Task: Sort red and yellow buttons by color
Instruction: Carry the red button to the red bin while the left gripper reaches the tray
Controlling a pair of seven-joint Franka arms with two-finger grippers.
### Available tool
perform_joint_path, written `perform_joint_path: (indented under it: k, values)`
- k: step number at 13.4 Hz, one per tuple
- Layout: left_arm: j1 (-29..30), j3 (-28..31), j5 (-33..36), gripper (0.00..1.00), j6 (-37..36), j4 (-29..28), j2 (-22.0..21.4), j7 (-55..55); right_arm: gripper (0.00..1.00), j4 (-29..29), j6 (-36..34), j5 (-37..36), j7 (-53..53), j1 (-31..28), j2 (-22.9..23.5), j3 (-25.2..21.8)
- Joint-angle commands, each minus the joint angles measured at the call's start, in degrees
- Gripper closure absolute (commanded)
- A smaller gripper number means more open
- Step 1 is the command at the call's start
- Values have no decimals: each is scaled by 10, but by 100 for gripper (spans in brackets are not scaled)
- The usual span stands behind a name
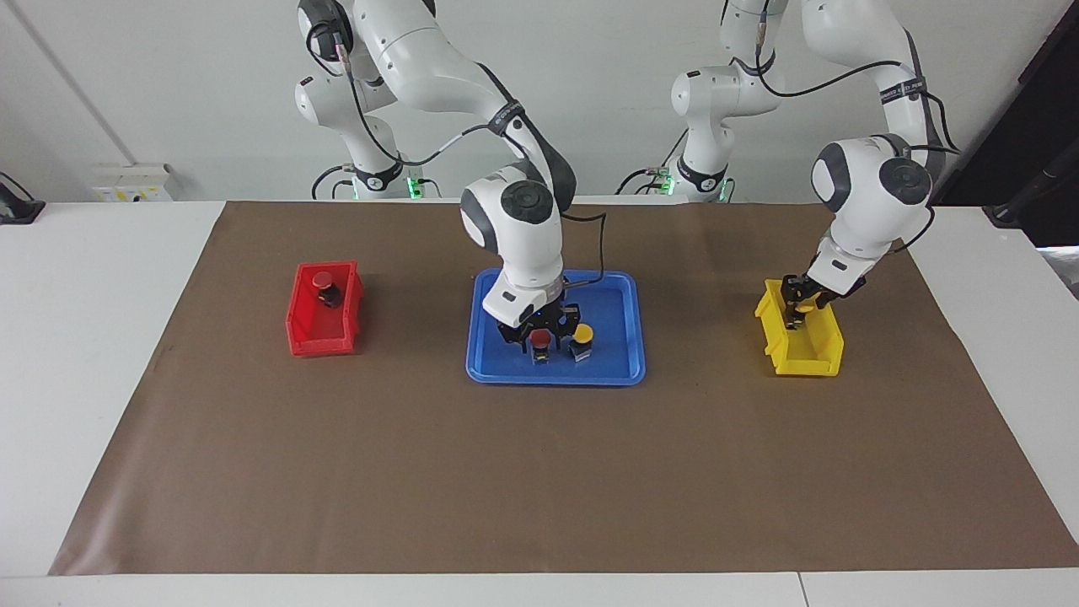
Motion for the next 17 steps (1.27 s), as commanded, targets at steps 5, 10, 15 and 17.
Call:
perform_joint_path:
  k: [5, 10, 15, 17]
  values:
    - [-5, -54, -8, 3, -96, 55, -43, -49, 71, -21, 9, 5, 4, 2, -17, 1]
    - [-6, -176, -10, 0, -106, 115, -21, -213, 78, 15, -45, 6, 1, -14, -28, 1]
    - [-11, -285, -19, 0, -102, 235, 90, -396, 80, 31, -147, 27, -56, -71, -91, -3]
    - [-14, -323, 18, 0, -98, 274, 134, -473, 82, 22, -200, 25, -120, -131, -130, -4]
